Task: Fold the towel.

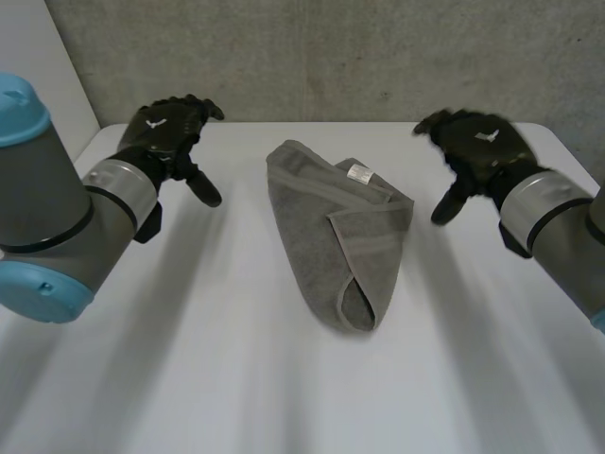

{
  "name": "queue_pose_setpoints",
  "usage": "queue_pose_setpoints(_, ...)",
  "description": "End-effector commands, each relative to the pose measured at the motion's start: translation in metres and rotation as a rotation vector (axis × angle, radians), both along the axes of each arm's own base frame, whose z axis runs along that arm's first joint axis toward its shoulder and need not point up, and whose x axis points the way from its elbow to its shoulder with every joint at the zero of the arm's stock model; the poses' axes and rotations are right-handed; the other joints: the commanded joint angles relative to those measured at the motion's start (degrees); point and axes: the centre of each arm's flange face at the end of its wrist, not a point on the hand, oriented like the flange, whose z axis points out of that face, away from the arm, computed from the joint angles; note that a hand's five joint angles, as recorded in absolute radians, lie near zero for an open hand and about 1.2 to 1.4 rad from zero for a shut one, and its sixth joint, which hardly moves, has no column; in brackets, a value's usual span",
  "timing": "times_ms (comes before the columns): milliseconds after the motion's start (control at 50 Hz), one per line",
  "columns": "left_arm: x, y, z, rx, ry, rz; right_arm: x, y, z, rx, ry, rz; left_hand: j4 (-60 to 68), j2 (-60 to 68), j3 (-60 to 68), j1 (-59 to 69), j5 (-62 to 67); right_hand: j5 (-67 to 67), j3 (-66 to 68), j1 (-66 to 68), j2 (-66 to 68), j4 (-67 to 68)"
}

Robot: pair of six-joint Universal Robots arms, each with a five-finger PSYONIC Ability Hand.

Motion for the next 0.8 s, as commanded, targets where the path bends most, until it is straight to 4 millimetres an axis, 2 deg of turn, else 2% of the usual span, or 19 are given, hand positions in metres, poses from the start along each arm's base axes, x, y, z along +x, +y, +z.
queue_pose_setpoints(20, -0.022, -0.013, -0.031, 0.028, -0.015, -0.159, 0.018, 0.023, -0.028, 0.057, 0.189, 0.215, -3.4, -3.5, -2.9, -4.0, -2.8, -3.6, -2.5, -4.1, -4.3, -4.4)
queue_pose_setpoints(60, -0.028, -0.014, -0.038, 0.035, -0.024, -0.21, 0.027, 0.032, -0.04, 0.049, 0.25, 0.291, -3.4, -3.5, -2.9, -4.0, -2.8, -3.6, -2.5, -4.1, -4.3, -4.4)
queue_pose_setpoints(80, -0.028, -0.014, -0.039, 0.035, -0.024, -0.211, 0.027, 0.032, -0.04, 0.049, 0.251, 0.291, -3.4, -3.5, -2.9, -4.0, -2.8, -3.6, -2.5, -4.1, -4.3, -4.4)
queue_pose_setpoints(120, -0.043, -0.014, -0.055, 0.044, -0.05, -0.317, 0.032, 0.037, -0.056, 0.063, 0.299, 0.341, -3.4, -3.5, -2.9, -4.0, -2.8, -3.6, -2.5, -4.1, -4.3, -4.4)
queue_pose_setpoints(240, -0.056, -0.013, -0.079, 0.04, -0.116, -0.389, 0.042, 0.048, -0.08, 0.077, 0.377, 0.407, -3.4, -3.5, -2.9, -4.0, -2.8, -3.6, -2.5, -4.1, -4.3, -4.4)
queue_pose_setpoints(280, -0.059, -0.011, -0.084, 0.033, -0.139, -0.403, 0.047, 0.053, -0.095, 0.088, 0.422, 0.444, -3.4, -3.5, -2.9, -4.0, -2.8, -3.6, -2.5, -4.1, -4.3, -4.4)
queue_pose_setpoints(360, -0.065, -0.007, -0.094, 0.017, -0.188, -0.427, 0.047, 0.052, -0.108, 0.09, 0.463, 0.458, -3.4, -3.5, -2.9, -4.0, -2.8, -3.6, -2.5, -4.1, -4.3, -4.4)
queue_pose_setpoints(400, -0.072, -0.001, -0.102, 0.002, -0.228, -0.455, 0.048, 0.051, -0.114, 0.093, 0.48, 0.463, -3.4, -3.5, -2.9, -4.0, -2.8, 0.0, -2.5, -0.4, -0.7, -4.4)
queue_pose_setpoints(440, -0.075, 0.002, -0.104, -0.005, -0.242, -0.467, 0.048, 0.05, -0.121, 0.096, 0.498, 0.471, -3.4, -3.5, -2.9, -4.0, -2.8, 11.2, -2.5, 10.8, 10.5, -4.4)
queue_pose_setpoints(500, -0.079, 0.007, -0.108, -0.011, -0.26, -0.483, 0.048, 0.049, -0.122, 0.093, 0.5, 0.47, -3.4, -3.3, -2.9, -3.9, -2.6, 16.8, -2.5, 16.4, 16.1, -4.4)
queue_pose_setpoints(540, -0.08, 0.009, -0.11, -0.011, -0.266, -0.49, 0.047, 0.049, -0.123, 0.097, 0.504, 0.466, -3.4, -3.3, -2.9, -3.9, -2.6, 34.7, -2.5, 34.3, 34.0, -4.4)
queue_pose_setpoints(560, -0.082, 0.011, -0.111, -0.015, -0.271, -0.496, 0.047, 0.049, -0.123, 0.097, 0.504, 0.466, -3.4, -3.1, -2.9, -3.7, -2.5, 34.8, -2.5, 34.4, 34.1, -4.4)
queue_pose_setpoints(580, -0.082, 0.011, -0.111, -0.015, -0.271, -0.496, 0.045, 0.048, -0.123, 0.102, 0.504, 0.46, -3.4, -3.1, -2.9, -3.7, -2.5, 43.6, -2.5, 43.2, 42.9, -4.4)
queue_pose_setpoints(600, -0.083, 0.012, -0.111, -0.019, -0.275, -0.501, 0.045, 0.048, -0.123, 0.102, 0.504, 0.46, -3.4, -3.0, -2.9, -3.5, -2.3, 43.7, -2.5, 43.3, 43.0, -4.4)
queue_pose_setpoints(640, -0.084, 0.013, -0.112, -0.022, -0.28, -0.505, 0.041, 0.048, -0.118, 0.1, 0.5, 0.449, -3.4, -2.6, -2.9, -3.2, -2.0, 66.0, -2.5, 65.6, 65.3, -4.4)
queue_pose_setpoints(760, -0.088, 0.019, -0.114, -0.054, -0.326, -0.527, 0.025, 0.052, -0.1, 0.089, 0.479, 0.401, -3.4, -2.5, -2.9, -3.0, -1.8, 66.4, -2.5, 65.9, 65.7, -4.4)
queue_pose_setpoints(800, -0.089, 0.021, -0.115, -0.068, -0.344, -0.529, 0.025, 0.052, -0.1, 0.089, 0.479, 0.401, -3.4, -2.5, -2.9, -3.0, -1.8, 66.4, -2.5, 65.9, 65.7, -4.4)
